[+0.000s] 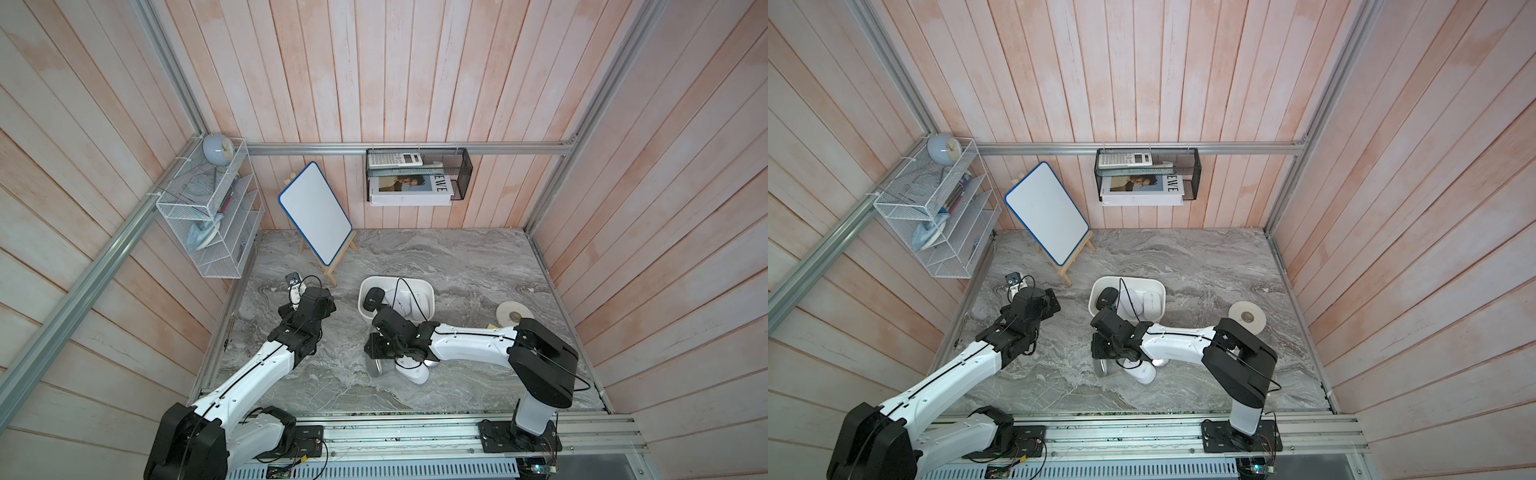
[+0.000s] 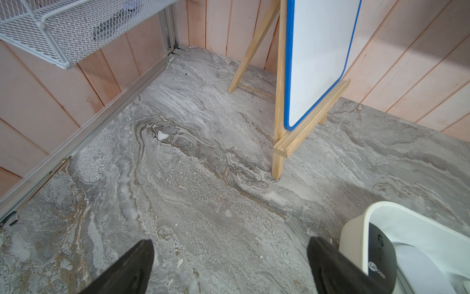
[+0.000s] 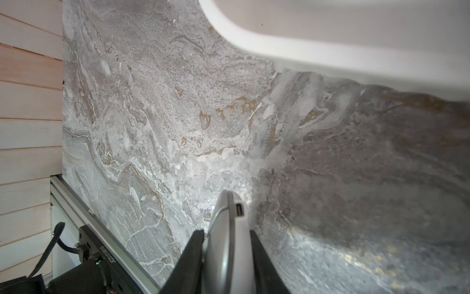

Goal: Take out the mouse from the storage box
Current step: Place the mouse at the center of the board.

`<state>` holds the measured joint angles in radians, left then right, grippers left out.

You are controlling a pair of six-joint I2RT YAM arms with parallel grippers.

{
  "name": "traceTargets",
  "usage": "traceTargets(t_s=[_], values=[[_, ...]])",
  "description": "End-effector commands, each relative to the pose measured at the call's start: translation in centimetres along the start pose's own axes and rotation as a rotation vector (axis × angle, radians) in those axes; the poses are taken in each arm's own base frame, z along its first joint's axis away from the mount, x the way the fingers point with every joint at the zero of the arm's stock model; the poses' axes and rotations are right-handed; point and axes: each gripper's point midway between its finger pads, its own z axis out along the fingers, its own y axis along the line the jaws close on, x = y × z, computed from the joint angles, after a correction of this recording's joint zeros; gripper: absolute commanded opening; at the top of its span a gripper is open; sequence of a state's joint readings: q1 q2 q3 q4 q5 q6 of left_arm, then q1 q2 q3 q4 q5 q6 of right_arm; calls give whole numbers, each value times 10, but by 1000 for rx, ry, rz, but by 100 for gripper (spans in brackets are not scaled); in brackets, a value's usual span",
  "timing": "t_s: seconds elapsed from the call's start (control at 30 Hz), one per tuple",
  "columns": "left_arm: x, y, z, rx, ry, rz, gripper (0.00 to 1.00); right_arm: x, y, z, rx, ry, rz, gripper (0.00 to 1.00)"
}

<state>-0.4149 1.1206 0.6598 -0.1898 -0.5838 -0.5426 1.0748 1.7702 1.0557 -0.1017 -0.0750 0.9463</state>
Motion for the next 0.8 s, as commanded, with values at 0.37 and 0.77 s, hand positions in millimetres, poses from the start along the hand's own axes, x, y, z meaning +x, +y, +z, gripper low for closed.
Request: traceTargets(t_s=[0.37,0.77], values=[[-4,2,-3,2,-16,-5,100,1,-23,10,31,-27,83,17],[-6,3,-5,4,-23,-9,100,0,-39,17,33,-22,144,25]])
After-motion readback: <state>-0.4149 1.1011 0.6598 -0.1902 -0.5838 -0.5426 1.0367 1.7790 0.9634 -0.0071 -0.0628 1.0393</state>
